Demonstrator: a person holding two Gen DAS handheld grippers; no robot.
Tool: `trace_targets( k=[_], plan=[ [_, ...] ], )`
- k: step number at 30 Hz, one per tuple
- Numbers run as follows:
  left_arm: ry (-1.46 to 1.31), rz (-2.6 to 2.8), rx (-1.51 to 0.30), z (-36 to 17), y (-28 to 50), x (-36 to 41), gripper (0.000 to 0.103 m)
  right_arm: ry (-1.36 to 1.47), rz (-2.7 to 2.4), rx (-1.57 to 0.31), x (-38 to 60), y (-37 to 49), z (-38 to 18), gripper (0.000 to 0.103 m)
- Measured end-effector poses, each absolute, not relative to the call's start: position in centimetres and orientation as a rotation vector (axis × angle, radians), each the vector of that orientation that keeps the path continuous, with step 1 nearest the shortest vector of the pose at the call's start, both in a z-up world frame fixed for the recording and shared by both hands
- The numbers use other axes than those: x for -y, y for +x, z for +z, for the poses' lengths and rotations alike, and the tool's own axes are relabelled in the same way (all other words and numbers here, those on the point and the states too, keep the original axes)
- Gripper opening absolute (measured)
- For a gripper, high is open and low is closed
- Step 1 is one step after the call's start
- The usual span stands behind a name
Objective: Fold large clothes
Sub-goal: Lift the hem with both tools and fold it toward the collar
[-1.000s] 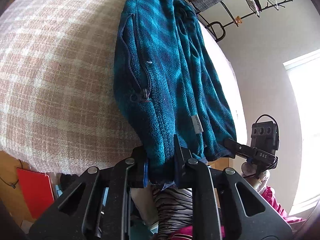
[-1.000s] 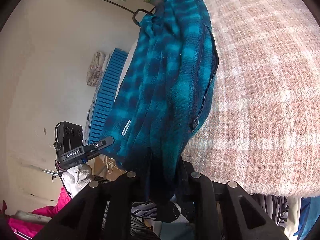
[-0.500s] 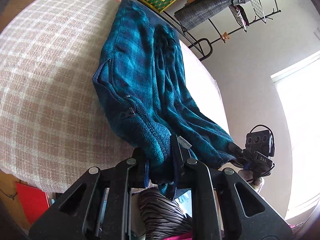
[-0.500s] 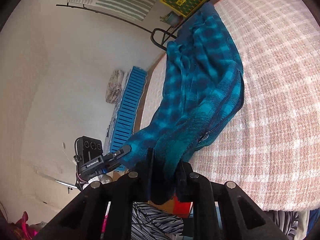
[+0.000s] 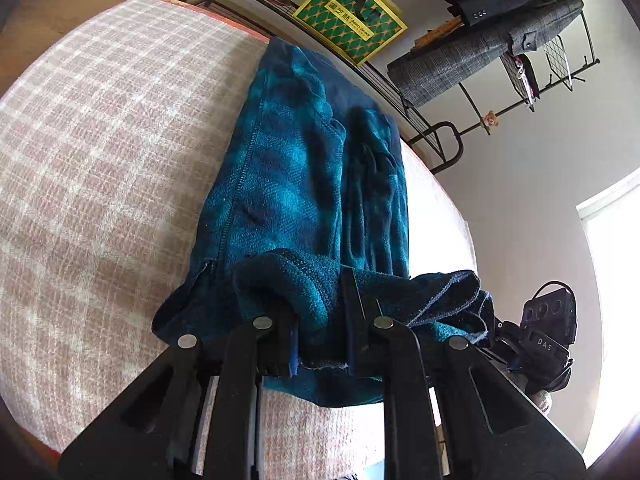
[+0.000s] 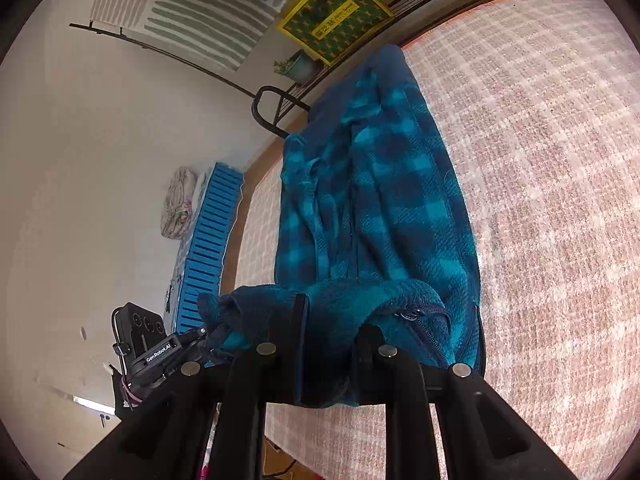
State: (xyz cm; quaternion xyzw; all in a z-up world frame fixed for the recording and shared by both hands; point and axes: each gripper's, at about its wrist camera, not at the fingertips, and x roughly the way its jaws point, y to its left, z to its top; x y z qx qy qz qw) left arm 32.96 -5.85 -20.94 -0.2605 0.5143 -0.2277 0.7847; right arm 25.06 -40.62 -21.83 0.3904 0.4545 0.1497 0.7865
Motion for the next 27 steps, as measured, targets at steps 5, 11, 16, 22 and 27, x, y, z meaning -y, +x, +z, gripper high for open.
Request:
trace_targets(
  k=[5,11,16,22,27],
  plan=[
    [-0.536,-0.441,-1.132,-23.9,35.3,7.5,0.015,0.807,0.237,-1.06,40.9,27.9,-24.5,0.015],
    [-0.573,-0.425,-1.16,-26.3,36.5,7.6,0.015,0.825,0.221,-1.106,41.2,29.4,-26.5,0.018],
    [-0.613,-0.448,-1.192,-26.3,37.1,7.3,0.022,0.918,0.275,-1.113,42.3,29.1,-26.3,0.03],
    [-0.698,-0.483,-1.192,-25.7,37.6,6.9,0.035,1.03,0.307,-1.008,44.8,27.3,-24.3,0.069],
    [-0.77,-0.499,-1.161,-24.7,37.6,6.1,0.047,0.985,0.327,-0.928,45.3,25.9,-21.7,0.061]
  ],
)
